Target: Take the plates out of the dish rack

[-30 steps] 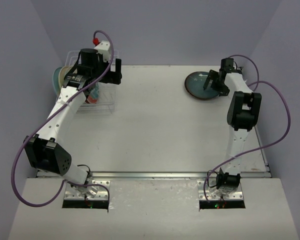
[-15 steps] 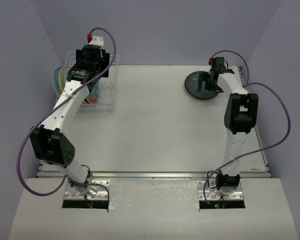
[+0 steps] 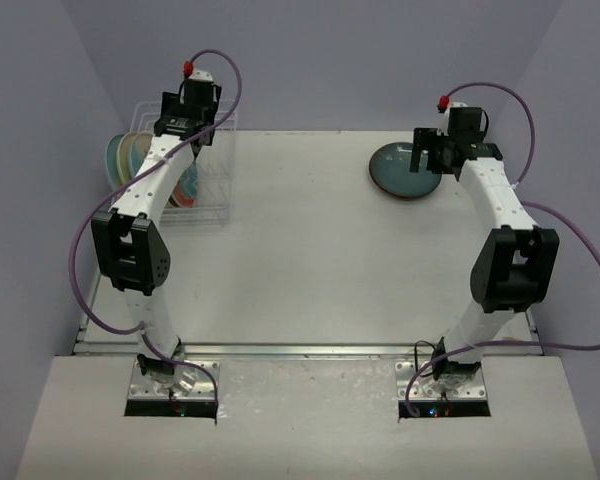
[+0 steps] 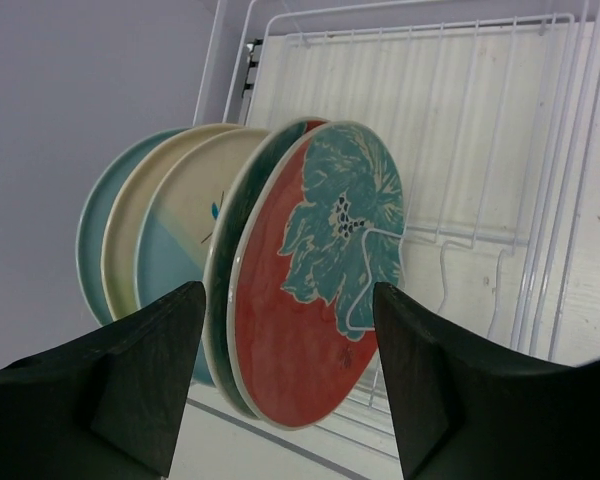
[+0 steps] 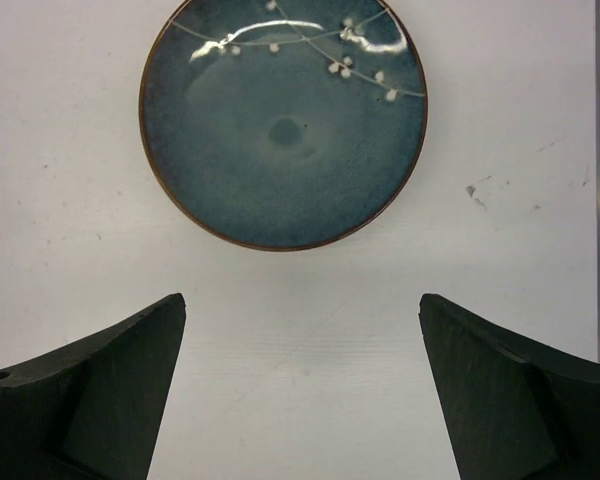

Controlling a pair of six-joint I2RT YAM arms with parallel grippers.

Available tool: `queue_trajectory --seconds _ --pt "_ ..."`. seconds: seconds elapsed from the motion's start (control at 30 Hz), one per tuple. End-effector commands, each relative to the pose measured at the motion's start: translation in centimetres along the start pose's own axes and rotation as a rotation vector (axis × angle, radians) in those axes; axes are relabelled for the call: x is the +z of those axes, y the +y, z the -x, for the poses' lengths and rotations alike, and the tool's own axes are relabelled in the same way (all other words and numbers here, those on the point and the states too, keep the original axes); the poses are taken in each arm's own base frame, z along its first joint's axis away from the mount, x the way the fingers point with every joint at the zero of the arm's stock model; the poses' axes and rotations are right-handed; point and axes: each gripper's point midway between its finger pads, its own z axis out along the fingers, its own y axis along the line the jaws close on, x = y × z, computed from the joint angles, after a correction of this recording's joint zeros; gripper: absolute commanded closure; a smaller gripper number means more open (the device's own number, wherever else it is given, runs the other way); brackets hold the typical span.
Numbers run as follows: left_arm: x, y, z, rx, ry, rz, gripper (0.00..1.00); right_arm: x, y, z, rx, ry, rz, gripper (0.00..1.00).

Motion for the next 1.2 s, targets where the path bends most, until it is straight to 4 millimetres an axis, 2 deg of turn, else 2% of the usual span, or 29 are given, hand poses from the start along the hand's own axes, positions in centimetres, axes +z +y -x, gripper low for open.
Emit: queue_trajectory --seconds 0.0,0.33,0.53,0.67,0.93,1.17 --pt "0.5 2.5 1.8 -0.042 -0.025 0.061 0.33 -1.3 0.7 -0.1 0.004 -0.027 0.044 0.01" --pt "3.1 2.8 0.0 -0.054 0.036 0.014 0.31 -2.1 1.2 -1.8 -0.002 -0.013 0.061 0.01" --pt "4.2 1.5 -1.4 -0.045 0.07 -0.048 0.32 -2.1 1.4 -2.1 -0.006 -0.009 0.065 0.01" --pt "4.1 1.5 -1.3 -0.045 0.06 -0.055 0.33 -2.0 1.5 -2.4 -0.002 -0.001 0.066 0.01" --pt "3.1 2.8 0.1 -0.04 0.01 -0.027 0.33 -1.4 1.7 -2.9 -0.001 0.011 0.069 0.01" --pt "1.9 2.6 1.0 -0.014 -0.037 -0.039 0.33 -1.1 1.9 -3.4 0.001 0.025 0.07 0.01"
